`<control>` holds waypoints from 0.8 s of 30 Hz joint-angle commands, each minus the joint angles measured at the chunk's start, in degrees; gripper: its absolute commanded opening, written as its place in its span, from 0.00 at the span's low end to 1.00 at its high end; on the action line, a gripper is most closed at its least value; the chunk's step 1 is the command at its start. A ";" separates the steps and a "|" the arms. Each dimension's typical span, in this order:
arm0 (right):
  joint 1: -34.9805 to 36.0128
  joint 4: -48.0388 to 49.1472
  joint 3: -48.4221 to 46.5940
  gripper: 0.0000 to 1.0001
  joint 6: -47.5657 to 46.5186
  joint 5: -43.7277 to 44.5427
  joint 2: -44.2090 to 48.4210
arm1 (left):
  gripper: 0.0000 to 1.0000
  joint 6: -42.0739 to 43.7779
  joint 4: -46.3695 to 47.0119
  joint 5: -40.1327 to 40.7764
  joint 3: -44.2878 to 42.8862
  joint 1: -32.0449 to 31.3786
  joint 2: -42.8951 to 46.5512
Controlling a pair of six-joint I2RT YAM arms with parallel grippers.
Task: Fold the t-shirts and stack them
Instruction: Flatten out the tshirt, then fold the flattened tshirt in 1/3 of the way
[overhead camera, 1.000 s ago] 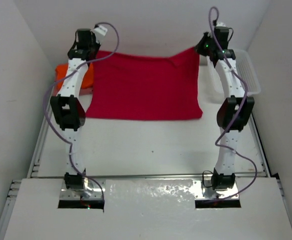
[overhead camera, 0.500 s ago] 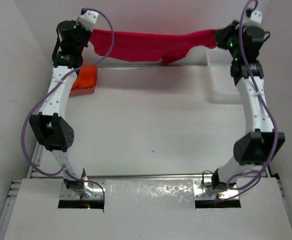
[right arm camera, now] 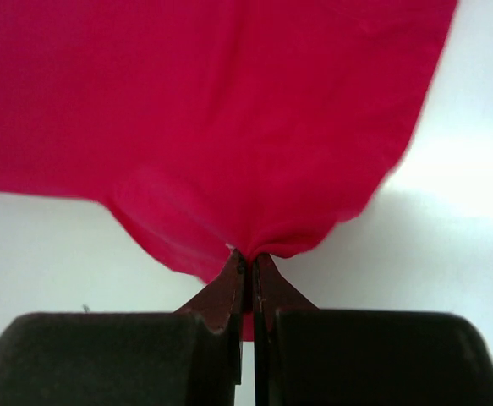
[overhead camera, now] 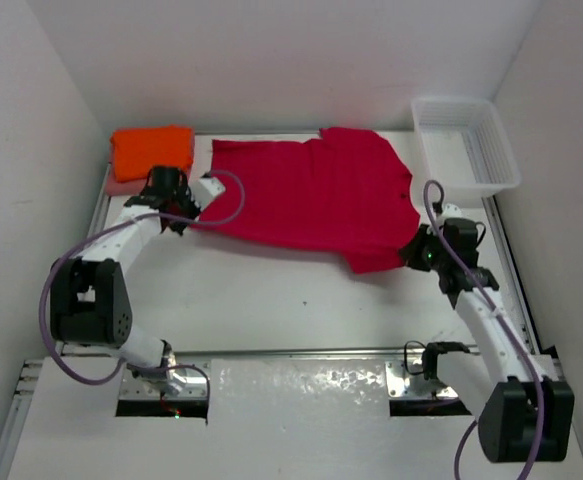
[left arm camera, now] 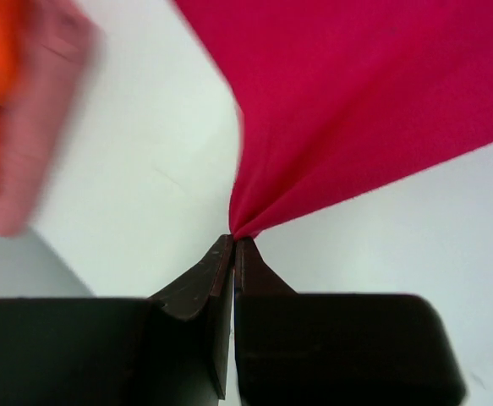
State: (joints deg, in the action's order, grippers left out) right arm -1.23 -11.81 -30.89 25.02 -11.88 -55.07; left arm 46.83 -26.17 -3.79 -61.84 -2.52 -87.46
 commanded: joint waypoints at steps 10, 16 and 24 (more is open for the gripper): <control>4.22 -2.78 11.48 0.00 0.91 -1.31 7.78 | 0.00 2.92 -8.72 -0.60 17.90 0.42 4.05; 4.14 2.76 3.05 0.00 -1.54 -0.42 -5.70 | 0.00 -2.87 -4.95 0.36 10.71 0.42 0.91; 3.78 11.27 -6.88 0.00 -6.29 1.50 -24.72 | 0.00 -7.54 -1.60 3.53 -3.09 0.42 -11.93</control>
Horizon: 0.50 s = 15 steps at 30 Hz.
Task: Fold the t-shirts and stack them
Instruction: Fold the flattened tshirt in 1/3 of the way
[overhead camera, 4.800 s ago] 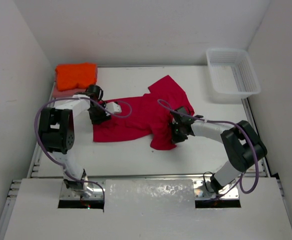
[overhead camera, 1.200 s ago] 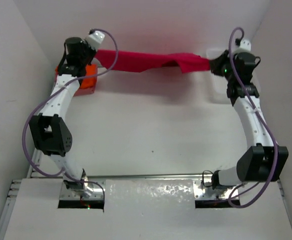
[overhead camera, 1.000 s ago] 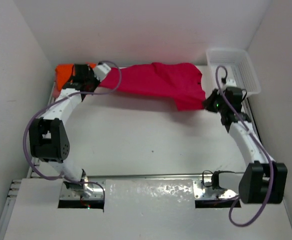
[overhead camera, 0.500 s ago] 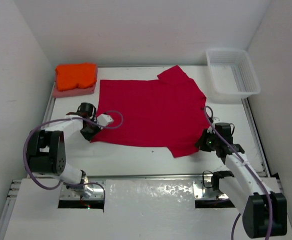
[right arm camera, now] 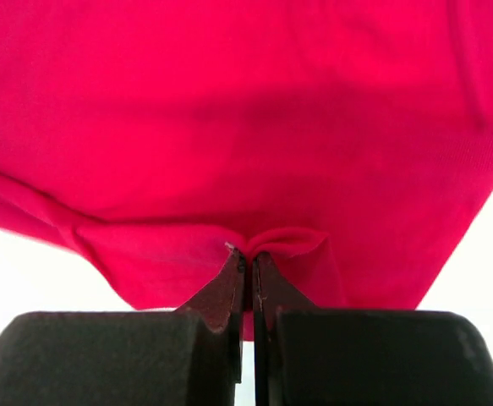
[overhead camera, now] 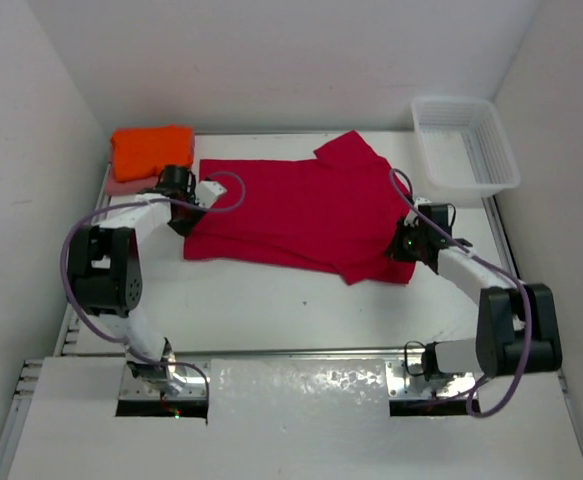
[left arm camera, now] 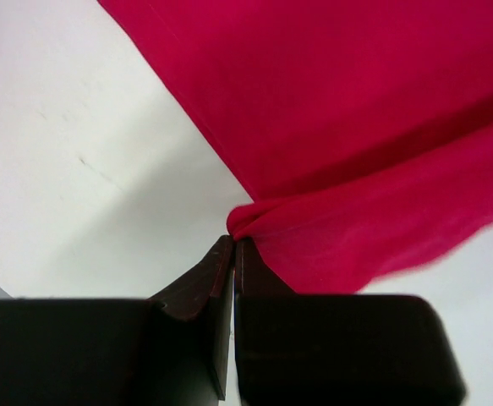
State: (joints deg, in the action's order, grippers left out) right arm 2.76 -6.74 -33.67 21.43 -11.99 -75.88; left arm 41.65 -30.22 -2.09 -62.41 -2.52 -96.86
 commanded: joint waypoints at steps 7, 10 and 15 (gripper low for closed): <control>-0.92 7.97 -12.64 0.00 -3.59 3.11 -13.24 | 0.00 -4.99 3.06 4.64 -8.60 1.82 -8.25; -1.53 8.24 -14.58 0.00 -3.76 2.85 -15.17 | 0.00 -5.09 3.32 4.72 -9.57 1.91 -9.05; -1.53 7.97 -17.65 0.00 -4.82 1.44 -17.99 | 0.00 -5.26 1.92 2.35 -11.06 1.91 -10.19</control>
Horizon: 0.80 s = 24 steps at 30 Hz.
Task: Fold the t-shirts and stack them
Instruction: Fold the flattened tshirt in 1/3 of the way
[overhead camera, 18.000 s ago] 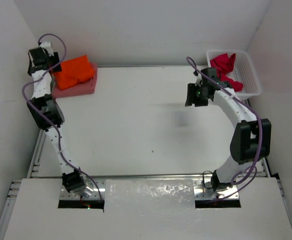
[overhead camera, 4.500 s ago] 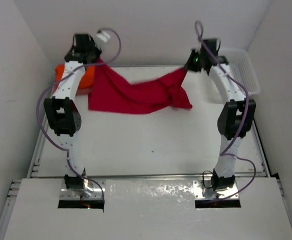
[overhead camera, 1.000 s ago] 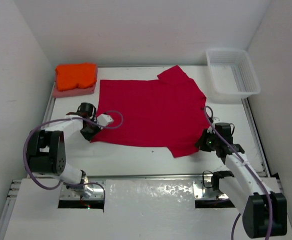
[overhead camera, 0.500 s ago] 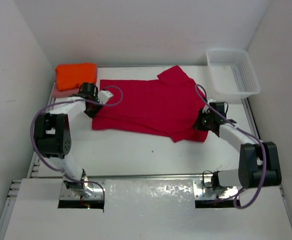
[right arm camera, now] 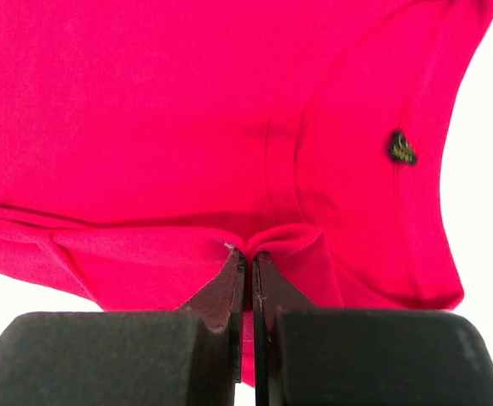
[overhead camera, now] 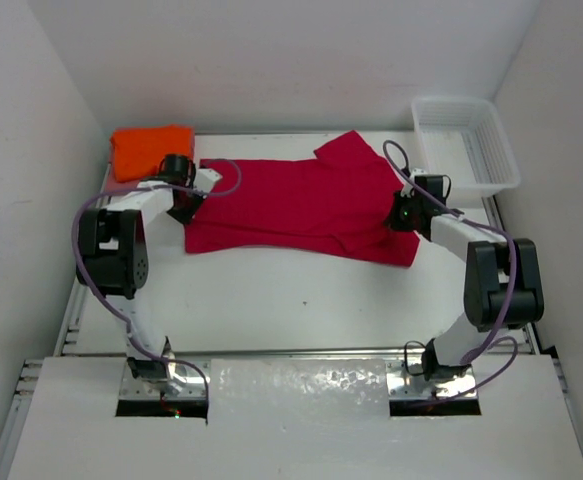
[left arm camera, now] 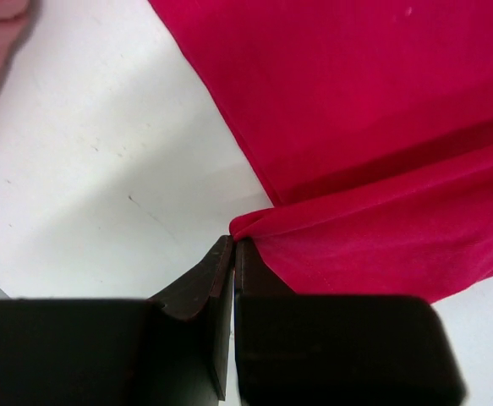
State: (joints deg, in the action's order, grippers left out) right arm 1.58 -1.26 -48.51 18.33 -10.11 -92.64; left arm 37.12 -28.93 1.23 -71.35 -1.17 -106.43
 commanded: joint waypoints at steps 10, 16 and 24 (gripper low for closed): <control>-0.71 -5.32 -4.69 0.00 -6.28 -3.95 5.50 | 0.00 1.10 -2.60 -5.01 2.52 0.55 7.19; -0.62 -17.70 16.12 0.00 -1.37 -3.52 26.07 | 0.00 9.80 -13.34 -7.30 19.03 0.55 21.51; -0.62 -27.12 23.73 0.00 1.98 -4.74 42.89 | 0.00 10.69 -12.55 -8.70 28.64 0.55 25.40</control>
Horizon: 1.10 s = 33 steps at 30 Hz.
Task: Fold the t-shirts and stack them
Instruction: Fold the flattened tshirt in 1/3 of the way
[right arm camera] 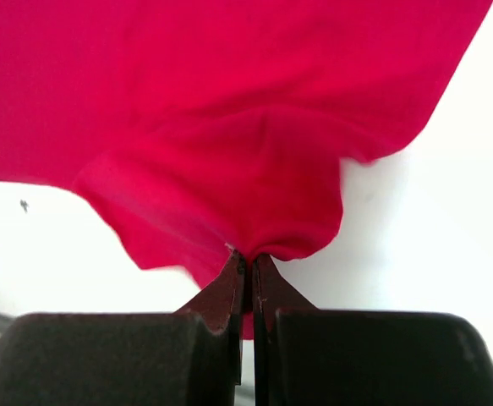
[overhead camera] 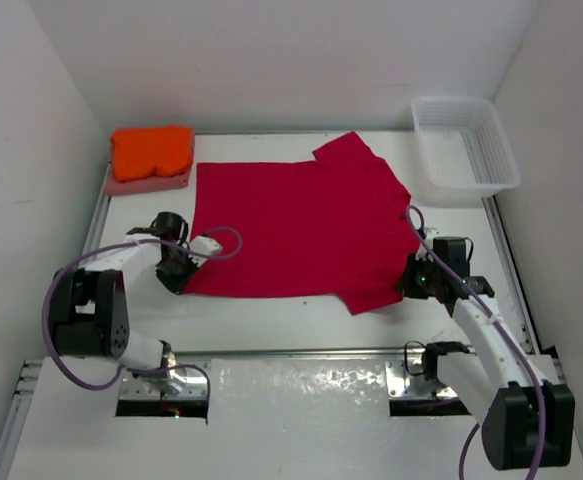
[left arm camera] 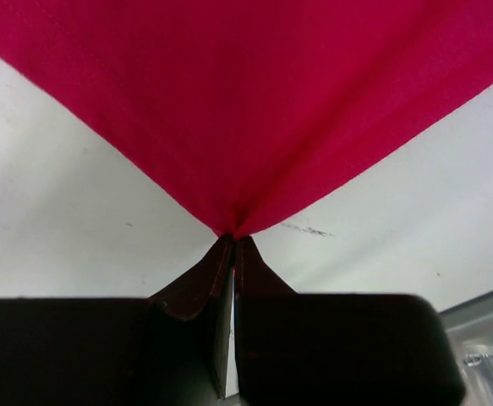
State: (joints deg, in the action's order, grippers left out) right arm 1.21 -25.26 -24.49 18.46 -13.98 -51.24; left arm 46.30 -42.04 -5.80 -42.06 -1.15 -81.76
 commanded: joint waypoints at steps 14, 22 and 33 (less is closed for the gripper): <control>-1.04 11.09 -16.54 0.00 -2.28 1.06 -20.54 | 0.00 -5.08 4.76 -3.07 -16.10 0.53 -9.11; -1.04 17.69 -29.20 0.00 -3.87 1.94 -39.09 | 0.00 -10.27 12.15 2.37 -22.88 0.53 -19.39; -3.85 18.93 -35.80 0.00 -3.78 2.82 -47.98 | 0.00 -13.70 15.06 3.43 -25.96 0.62 -23.27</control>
State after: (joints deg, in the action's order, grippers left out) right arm -2.11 -9.02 -57.60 15.97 -12.01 -98.70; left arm 33.98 -29.12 -2.79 -66.46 -1.15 -104.77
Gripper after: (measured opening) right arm 0.002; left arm 0.006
